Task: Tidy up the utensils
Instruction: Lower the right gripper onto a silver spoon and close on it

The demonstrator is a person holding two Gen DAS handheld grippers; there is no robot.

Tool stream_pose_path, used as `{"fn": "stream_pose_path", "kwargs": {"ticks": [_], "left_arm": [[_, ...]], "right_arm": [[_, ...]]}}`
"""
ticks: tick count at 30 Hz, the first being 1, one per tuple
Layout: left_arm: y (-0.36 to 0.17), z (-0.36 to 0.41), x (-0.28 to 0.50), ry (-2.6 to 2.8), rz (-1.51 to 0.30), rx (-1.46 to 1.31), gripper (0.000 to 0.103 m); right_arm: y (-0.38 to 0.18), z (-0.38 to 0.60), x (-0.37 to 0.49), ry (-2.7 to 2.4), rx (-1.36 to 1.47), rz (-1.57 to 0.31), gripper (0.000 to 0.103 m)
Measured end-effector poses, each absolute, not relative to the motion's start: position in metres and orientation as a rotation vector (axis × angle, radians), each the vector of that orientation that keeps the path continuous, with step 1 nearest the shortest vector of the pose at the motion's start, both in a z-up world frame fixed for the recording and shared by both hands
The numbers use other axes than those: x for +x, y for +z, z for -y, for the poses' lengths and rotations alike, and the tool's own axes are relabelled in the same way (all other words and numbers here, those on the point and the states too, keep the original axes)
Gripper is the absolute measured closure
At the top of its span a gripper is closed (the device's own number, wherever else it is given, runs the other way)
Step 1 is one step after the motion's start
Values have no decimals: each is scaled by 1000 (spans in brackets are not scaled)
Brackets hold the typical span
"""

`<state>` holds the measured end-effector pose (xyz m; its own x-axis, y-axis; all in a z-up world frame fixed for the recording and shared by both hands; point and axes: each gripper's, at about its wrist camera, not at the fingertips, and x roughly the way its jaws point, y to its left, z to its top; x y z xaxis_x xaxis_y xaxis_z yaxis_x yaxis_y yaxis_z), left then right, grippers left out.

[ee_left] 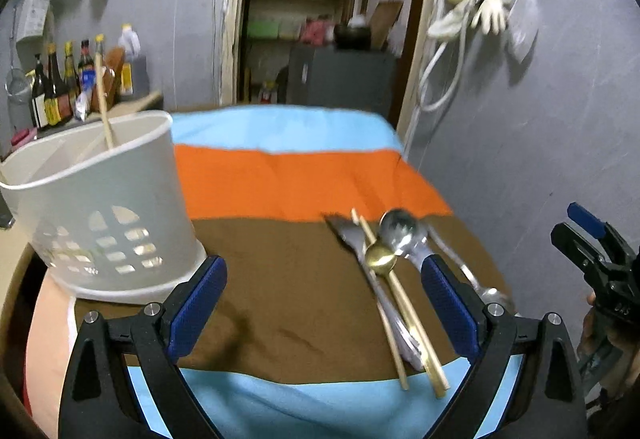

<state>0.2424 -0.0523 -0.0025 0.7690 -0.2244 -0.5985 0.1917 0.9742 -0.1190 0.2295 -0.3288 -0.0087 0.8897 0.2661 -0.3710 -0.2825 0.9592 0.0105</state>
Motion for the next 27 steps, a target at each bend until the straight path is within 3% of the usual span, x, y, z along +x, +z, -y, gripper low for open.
{"fn": "stream_pose_path", "kwargs": {"ticks": [6,8,15,19,27], "left_arm": [[-17,54,261,-241,-742,-51,9],[-20,55,266,-253,-759,-45,9],[-32,61,294,-307,-839,-54,43],[-40,59,316,-344,-906,-116,62],[-40,44,344,-393,-951,-244,77]], "right_arm": [[-30,328,253,304,-45,-509,0],[-34,326,259,319,-45,-540,5],[-49,315,272,358,-93,-630,37],[-55,307,277,383,-121,-671,47],[-67,298,295,413,-130,-747,58]]}}
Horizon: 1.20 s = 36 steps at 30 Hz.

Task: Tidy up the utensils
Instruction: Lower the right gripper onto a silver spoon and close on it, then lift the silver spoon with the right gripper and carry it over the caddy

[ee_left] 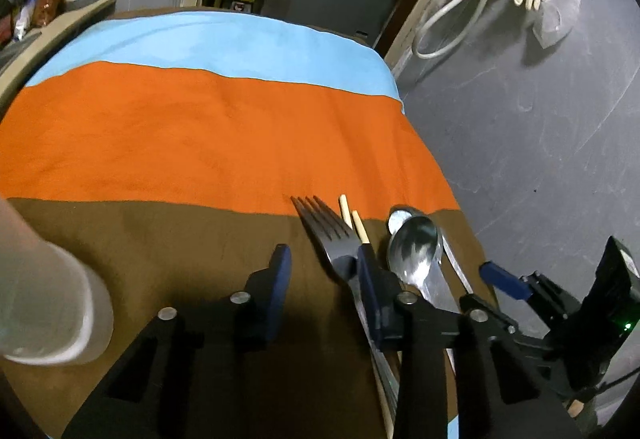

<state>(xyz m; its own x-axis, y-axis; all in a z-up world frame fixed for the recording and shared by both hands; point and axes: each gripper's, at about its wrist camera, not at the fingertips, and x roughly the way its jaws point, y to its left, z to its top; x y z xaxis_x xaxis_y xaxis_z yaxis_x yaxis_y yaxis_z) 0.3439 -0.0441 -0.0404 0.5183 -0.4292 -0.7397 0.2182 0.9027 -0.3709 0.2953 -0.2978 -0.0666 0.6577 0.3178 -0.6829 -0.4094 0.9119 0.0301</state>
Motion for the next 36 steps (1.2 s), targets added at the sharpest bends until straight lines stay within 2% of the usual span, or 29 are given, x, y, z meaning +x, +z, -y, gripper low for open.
{"fn": "stream_pose_path", "kwargs": {"ticks": [3,6,10,13,25,32,36], "left_arm": [[-40,44,349,-427,-969,-284,82],[-41,43,354,-458,-987,-316,87],[-42,40,360,-491,-1005,-362,96],[-41,38,360,-497,-1006,-378,99],[-27,32,333,-544,-937,-389,101],[-20,16,313,-567,-889,-419,101],[-15,10,299,-572,-859,-411,101]], "right_arm": [[-65,297,303,425,-112,-764,62],[-64,296,311,437,-85,-786,70],[-63,292,321,447,-79,-813,71],[-63,293,332,460,-50,-843,71],[-63,279,350,442,-72,-890,73],[-62,276,345,403,-70,-887,91],[-61,276,343,385,-58,-881,93]]}}
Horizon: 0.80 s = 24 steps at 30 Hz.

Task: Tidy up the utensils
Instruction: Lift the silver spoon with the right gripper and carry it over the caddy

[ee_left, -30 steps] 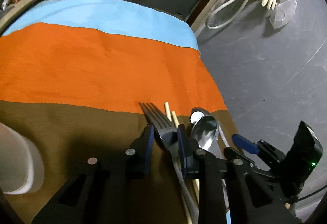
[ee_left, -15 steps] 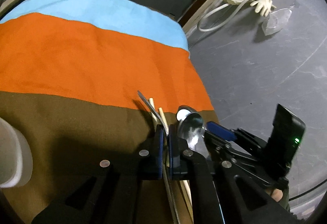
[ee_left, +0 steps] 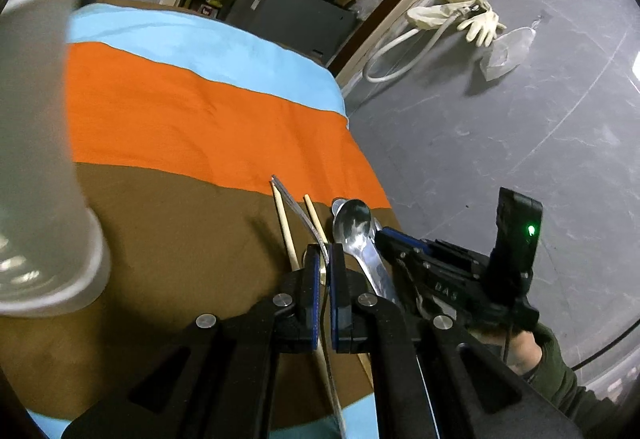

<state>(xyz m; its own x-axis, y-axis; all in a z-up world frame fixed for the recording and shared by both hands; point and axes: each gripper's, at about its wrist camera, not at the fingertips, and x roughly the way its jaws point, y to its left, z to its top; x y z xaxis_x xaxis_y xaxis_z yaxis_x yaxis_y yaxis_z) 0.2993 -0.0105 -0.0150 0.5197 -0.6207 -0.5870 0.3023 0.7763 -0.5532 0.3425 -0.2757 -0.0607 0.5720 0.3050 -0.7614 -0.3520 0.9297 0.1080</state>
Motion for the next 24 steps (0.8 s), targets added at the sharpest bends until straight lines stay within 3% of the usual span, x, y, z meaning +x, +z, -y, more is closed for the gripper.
{"fn": "stream_pose_path", "kwargs": {"ticks": [5,24], "left_arm": [[-9,6,282,-580,-811,-391,102],[22,-4,224,-542,-539,-322,102]], "right_arm": [[-55,285,332,386,13,-836,93],[0,272,228,403,20,-324,94]]}}
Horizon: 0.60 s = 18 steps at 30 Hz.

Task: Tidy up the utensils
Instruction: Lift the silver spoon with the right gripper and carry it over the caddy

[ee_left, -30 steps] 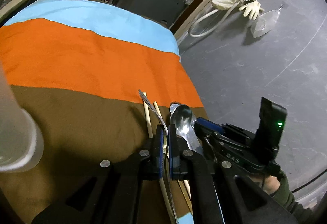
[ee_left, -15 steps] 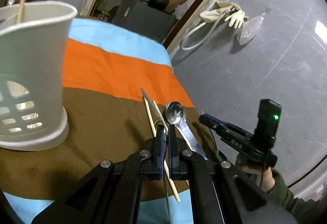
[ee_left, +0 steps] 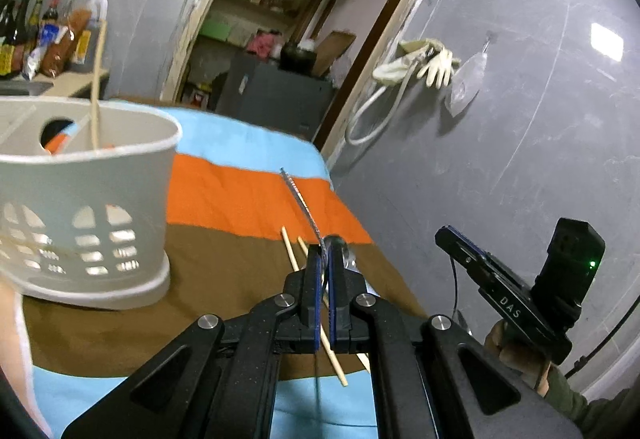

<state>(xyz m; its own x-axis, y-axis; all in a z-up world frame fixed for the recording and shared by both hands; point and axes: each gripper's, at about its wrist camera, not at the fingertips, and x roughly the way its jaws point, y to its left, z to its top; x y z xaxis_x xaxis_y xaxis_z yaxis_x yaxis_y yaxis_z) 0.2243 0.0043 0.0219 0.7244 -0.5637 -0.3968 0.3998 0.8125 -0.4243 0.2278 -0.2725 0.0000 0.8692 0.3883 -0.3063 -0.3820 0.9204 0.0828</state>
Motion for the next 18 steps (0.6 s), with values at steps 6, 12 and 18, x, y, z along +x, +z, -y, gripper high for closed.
{"fn": "stream_pose_path", "kwargs": {"ticks": [6,12,18], "left_arm": [[49,-26,215,-501,-428,-328,102],[76,-66,211,-431,-315,-364,102],[105,-118,201,-332,-207,-378,102]], "right_arm": [[28,251,228,501,107,-223,94],[58,217,241,641,192,-133,94],[88,170,274,801,341,-63,94]]}}
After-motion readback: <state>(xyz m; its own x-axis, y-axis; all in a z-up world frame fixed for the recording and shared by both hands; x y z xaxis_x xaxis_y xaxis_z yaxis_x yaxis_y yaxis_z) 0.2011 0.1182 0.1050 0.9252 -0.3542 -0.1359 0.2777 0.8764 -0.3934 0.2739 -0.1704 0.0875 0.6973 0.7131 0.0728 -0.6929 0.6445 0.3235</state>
